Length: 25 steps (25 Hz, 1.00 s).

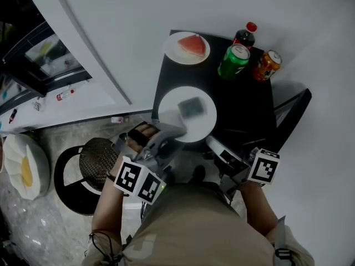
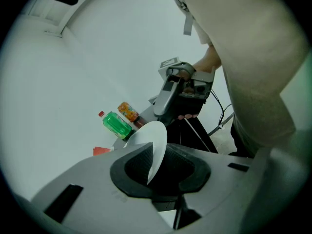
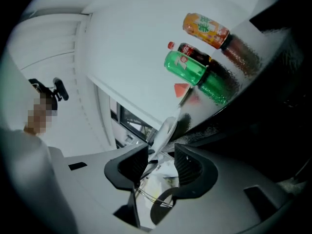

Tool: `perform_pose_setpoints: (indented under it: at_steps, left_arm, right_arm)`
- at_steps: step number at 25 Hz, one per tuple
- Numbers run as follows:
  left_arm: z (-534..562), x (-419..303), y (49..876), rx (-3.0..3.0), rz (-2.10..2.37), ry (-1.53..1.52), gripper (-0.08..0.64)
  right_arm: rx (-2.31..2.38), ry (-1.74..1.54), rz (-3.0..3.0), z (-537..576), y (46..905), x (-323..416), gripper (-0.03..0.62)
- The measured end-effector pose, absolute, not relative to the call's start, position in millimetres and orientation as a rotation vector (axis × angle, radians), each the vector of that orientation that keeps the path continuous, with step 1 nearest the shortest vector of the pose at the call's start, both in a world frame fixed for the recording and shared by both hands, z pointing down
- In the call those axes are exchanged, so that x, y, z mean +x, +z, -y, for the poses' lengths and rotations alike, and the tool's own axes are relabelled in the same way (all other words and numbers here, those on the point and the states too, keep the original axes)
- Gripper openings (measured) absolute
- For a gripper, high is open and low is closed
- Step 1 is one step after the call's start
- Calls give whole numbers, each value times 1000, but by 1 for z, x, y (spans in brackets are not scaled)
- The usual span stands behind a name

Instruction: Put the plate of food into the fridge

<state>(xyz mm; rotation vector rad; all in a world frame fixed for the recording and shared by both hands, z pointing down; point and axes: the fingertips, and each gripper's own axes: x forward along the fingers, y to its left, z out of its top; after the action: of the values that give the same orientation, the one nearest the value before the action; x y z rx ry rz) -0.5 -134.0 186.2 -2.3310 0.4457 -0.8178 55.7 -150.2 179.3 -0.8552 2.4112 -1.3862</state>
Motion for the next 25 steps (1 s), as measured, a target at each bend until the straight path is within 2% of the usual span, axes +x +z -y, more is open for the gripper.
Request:
perform_pose_setpoints:
  at_steps: [17, 19, 25]
  left_arm:
    - [108, -4, 184, -2337, -355, -776, 74]
    - [107, -5, 184, -2334, -359, -776, 75]
    - [107, -5, 184, -2343, -381, -761, 80]
  right_arm:
    - [-741, -1631, -2108, 158, 192, 38, 140]
    - [-742, -1636, -2091, 156, 190, 37, 90]
    - [-757, -1714, -1950, 154, 193, 39, 66]
